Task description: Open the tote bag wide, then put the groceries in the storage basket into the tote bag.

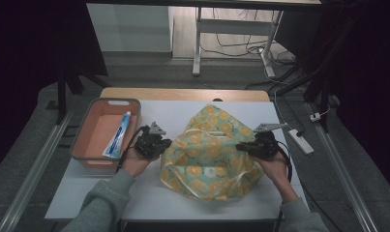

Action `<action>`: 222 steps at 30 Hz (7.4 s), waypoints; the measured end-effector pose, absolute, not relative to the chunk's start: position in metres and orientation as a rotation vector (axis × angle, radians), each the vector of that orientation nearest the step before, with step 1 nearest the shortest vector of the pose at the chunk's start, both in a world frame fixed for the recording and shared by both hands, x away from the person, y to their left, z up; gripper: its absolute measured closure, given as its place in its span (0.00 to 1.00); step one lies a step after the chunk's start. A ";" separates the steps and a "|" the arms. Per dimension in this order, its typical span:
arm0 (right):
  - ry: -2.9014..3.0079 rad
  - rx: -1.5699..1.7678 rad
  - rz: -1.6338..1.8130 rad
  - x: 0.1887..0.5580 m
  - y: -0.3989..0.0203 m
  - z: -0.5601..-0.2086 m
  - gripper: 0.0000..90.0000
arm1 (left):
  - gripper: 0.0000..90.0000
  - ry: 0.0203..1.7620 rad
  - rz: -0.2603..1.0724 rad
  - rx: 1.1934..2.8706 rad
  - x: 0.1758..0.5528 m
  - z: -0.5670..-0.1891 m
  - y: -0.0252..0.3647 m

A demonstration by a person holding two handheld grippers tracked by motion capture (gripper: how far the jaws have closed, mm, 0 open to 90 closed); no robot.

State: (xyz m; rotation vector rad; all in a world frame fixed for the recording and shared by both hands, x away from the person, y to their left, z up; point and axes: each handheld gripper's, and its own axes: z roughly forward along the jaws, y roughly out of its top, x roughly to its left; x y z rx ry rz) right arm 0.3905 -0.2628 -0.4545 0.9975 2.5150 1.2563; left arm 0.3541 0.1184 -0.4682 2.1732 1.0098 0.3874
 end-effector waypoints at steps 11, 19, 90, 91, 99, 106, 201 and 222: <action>2.505 0.982 1.268 0.389 -0.262 -0.453 0.99 | 0.38 0.918 0.378 2.102 0.338 -0.438 0.122; 2.505 0.971 1.285 0.388 -0.260 -0.452 0.99 | 0.35 0.873 0.405 2.050 0.344 -0.399 0.135; 2.539 0.944 1.247 0.387 -0.251 -0.462 0.98 | 0.32 1.617 0.350 2.204 0.447 -0.498 0.262; 2.540 0.941 1.247 0.387 -0.251 -0.462 0.98 | 0.32 1.623 0.343 2.212 0.448 -0.500 0.262; 2.540 0.945 1.243 0.387 -0.252 -0.462 0.98 | 0.42 1.681 0.322 2.216 0.451 -0.507 0.264; 2.531 0.943 1.238 0.386 -0.253 -0.461 0.98 | 0.50 1.691 0.253 2.194 0.452 -0.509 0.267; 2.520 0.917 1.257 0.382 -0.252 -0.455 0.98 | 0.84 0.619 -0.004 1.868 0.368 -0.393 0.148; 2.500 0.920 1.311 0.382 -0.254 -0.448 0.98 | 0.84 0.467 -0.015 2.062 0.358 -0.419 0.067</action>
